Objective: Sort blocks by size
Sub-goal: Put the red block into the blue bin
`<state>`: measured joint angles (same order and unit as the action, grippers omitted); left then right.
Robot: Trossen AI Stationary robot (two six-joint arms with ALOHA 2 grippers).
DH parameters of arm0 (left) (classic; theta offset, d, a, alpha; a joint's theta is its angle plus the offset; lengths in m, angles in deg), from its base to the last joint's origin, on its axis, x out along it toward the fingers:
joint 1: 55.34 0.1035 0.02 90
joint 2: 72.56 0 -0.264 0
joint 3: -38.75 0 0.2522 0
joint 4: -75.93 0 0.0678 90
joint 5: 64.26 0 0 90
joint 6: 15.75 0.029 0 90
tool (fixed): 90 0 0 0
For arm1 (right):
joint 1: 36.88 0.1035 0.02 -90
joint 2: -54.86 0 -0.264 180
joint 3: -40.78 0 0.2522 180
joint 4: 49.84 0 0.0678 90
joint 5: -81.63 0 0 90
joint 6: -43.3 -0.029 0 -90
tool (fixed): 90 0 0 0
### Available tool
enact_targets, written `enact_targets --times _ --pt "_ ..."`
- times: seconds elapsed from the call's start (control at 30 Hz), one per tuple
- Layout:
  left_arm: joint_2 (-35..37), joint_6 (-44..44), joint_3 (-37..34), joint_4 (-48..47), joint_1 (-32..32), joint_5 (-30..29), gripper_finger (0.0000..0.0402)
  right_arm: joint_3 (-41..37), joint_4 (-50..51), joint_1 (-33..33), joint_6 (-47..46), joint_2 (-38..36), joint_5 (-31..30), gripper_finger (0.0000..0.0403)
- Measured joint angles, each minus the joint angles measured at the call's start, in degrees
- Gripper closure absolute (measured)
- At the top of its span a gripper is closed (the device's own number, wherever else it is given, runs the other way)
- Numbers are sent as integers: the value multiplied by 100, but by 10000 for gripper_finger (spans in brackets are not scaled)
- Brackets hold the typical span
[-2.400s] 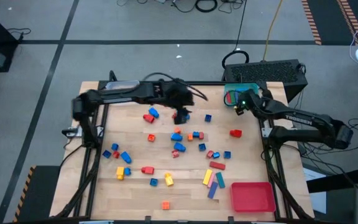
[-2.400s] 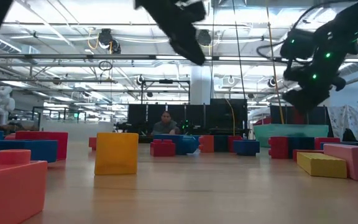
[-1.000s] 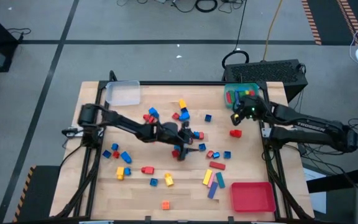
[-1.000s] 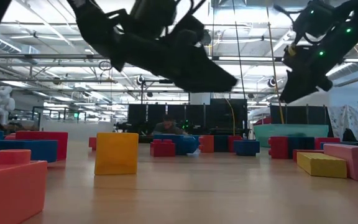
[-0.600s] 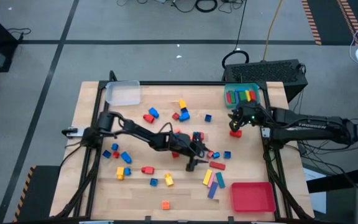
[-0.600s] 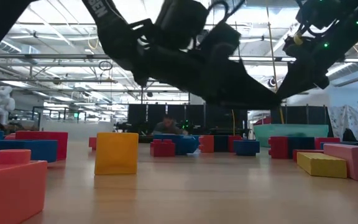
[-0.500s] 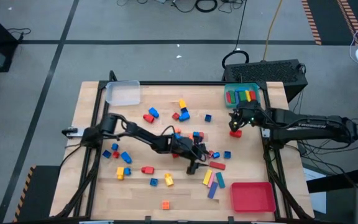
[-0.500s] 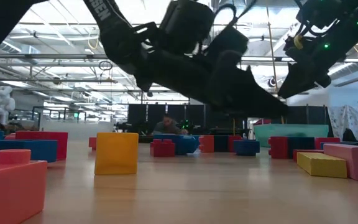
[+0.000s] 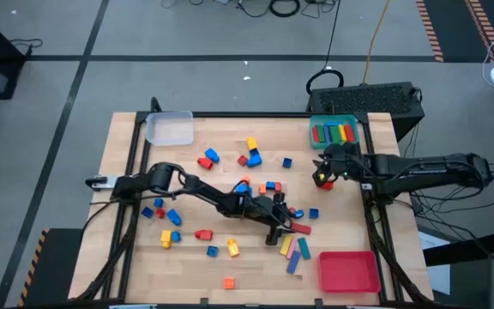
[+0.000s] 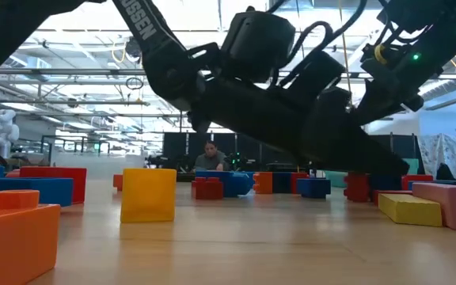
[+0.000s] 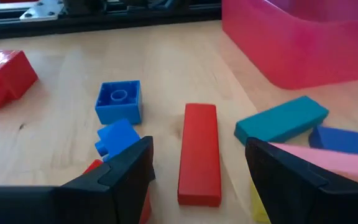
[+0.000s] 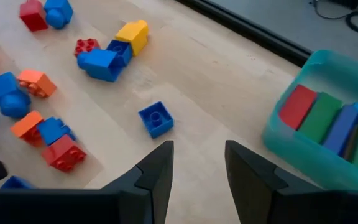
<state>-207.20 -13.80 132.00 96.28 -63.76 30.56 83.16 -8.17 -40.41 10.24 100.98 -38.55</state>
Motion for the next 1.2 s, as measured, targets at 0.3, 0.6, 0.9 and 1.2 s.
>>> enact_targets --times 0.3,0.6,0.9,1.2 --pt "-113 28 78 -118 -84 -200 146 0 -26 532 -383 253 -170 273" --pt "51 380 50 -577 -227 -637 146 0 -53 908 -533 325 -417 274" --pt "132 420 43 -729 -181 -657 146 -2 -134 1047 -534 326 -454 273" --pt "34 287 63 -572 -126 -657 146 -2 -331 1045 -532 324 -456 273"
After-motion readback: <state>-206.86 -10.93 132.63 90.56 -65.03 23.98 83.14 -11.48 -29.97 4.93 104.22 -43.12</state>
